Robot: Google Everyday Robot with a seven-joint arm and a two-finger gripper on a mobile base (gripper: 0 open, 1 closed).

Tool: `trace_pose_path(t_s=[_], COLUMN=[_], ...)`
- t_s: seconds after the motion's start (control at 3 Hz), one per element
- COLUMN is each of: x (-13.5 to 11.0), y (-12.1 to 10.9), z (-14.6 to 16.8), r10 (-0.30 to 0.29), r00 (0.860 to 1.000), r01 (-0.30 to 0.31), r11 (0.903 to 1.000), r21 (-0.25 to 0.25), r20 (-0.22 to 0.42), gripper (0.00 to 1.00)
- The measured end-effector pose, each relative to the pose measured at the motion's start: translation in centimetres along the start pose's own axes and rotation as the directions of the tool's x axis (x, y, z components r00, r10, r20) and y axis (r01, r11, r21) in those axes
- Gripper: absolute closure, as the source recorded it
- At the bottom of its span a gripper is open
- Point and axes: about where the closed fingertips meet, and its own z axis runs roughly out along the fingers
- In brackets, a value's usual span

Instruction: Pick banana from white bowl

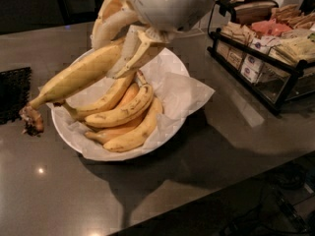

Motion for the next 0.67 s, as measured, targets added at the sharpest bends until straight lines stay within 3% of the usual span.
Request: trace_pose_path(t_s=[0.33, 0.67], x=[-0.43, -1.04], y=[1.21, 1.05], z=[-2.17, -2.43], r10=[0.023, 0.014], r00=[1.0, 1.0], r01=[-0.022, -0.013], r11=[0.9978, 0.9978], r21=[0.063, 0.065], r20=[-0.009, -0.015], gripper=[1.0, 1.0])
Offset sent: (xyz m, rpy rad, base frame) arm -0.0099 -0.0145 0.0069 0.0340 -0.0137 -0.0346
